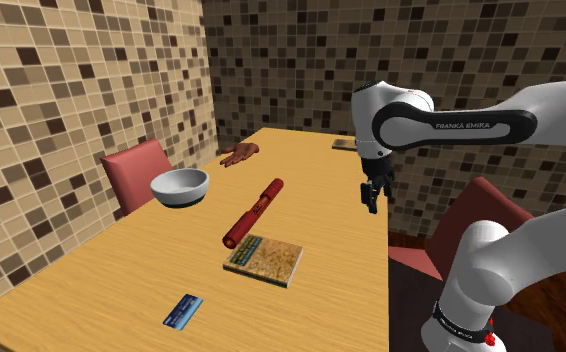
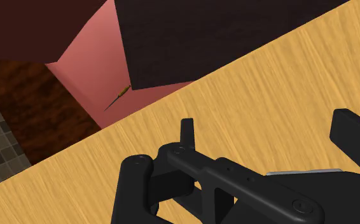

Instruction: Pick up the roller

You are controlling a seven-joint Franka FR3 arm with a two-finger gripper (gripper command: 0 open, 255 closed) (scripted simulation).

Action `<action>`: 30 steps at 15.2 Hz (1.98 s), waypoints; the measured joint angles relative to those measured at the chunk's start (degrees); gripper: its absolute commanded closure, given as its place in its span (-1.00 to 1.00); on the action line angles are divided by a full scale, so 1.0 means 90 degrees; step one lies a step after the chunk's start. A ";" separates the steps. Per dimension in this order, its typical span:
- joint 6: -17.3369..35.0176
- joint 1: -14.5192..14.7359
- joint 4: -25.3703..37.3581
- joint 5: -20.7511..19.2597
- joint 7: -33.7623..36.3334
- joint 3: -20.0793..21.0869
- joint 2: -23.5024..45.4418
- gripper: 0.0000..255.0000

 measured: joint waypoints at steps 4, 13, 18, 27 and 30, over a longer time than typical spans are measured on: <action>0.0306 -0.0055 0.0107 0.0215 0.0494 0.0185 0.0352 -1.00; 0.1584 -0.0308 0.0970 0.0815 0.2650 0.0931 0.2137 -1.00; 0.2193 -0.0447 0.1689 0.0850 0.3821 0.1224 0.3225 -1.00; 0.2793 -0.0581 0.3499 0.0478 0.5731 0.1349 0.5203 -1.00; 0.2963 -0.0547 0.4159 0.0306 0.6325 0.1293 0.5887 -1.00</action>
